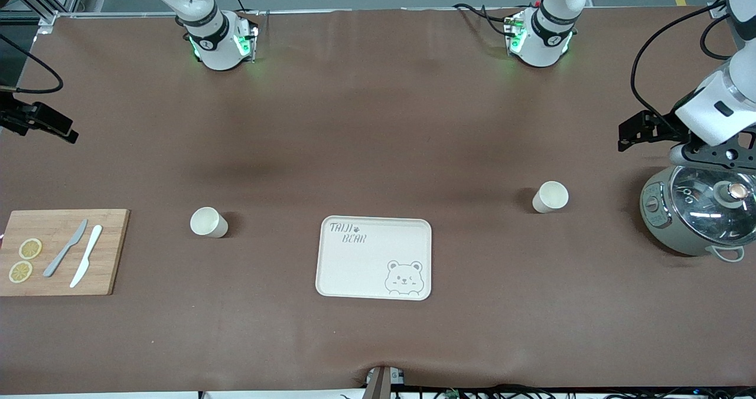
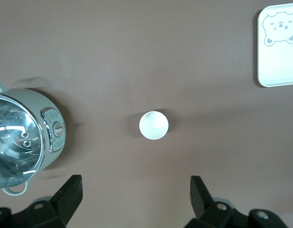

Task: Place white IKEA cup upright on tray with both arms
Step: 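Move the left gripper down over the white cup near the pot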

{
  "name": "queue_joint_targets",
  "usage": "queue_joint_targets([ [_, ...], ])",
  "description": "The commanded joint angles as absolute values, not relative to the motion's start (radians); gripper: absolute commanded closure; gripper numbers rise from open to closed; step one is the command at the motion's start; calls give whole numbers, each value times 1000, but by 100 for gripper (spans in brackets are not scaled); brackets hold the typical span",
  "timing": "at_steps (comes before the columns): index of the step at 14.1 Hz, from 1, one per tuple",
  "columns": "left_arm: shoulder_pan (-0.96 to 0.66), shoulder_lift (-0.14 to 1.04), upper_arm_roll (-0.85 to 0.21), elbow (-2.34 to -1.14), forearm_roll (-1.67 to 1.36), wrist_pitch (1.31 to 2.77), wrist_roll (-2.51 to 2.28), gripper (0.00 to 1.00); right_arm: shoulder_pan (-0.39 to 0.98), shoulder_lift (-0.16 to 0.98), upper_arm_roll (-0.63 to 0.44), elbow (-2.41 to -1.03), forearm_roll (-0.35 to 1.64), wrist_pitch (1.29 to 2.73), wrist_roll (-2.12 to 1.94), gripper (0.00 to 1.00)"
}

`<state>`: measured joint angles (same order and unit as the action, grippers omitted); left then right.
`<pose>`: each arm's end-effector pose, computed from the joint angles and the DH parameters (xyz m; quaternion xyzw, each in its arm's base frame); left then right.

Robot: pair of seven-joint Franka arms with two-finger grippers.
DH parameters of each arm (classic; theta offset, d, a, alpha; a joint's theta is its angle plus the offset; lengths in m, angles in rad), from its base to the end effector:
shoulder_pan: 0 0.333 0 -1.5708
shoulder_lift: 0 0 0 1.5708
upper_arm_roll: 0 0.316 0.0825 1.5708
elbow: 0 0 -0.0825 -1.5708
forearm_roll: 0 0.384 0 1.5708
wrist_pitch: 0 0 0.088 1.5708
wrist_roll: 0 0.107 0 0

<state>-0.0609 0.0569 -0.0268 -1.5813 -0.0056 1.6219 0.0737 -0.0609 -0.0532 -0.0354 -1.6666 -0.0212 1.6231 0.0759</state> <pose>0.5730 -0.0505 0.5918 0.9967 -0.0804 -0.0082 0.0035 0.5390 -0.0547 0.6129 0.9963 -0.0855 0.0047 0.0097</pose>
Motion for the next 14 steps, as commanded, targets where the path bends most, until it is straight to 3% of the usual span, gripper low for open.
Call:
queue_joint_targets([
  [1, -66, 71, -26, -1562, 15, 1632, 69, 0, -66, -41, -29, -1647, -11, 1615, 92, 0],
  [5, -97, 136, -32, -1583, 15, 1704, 68, 0, -66, -40, -29, -1647, -11, 1618, 92, 0],
  [8, -101, 158, -35, -1681, 12, 1848, 66, 0, -66, -34, -29, -1646, -11, 1620, 92, 0],
  [14, -97, 195, -44, -1790, 12, 1997, 63, 0, -64, -32, -29, -1646, -11, 1620, 92, 0],
])
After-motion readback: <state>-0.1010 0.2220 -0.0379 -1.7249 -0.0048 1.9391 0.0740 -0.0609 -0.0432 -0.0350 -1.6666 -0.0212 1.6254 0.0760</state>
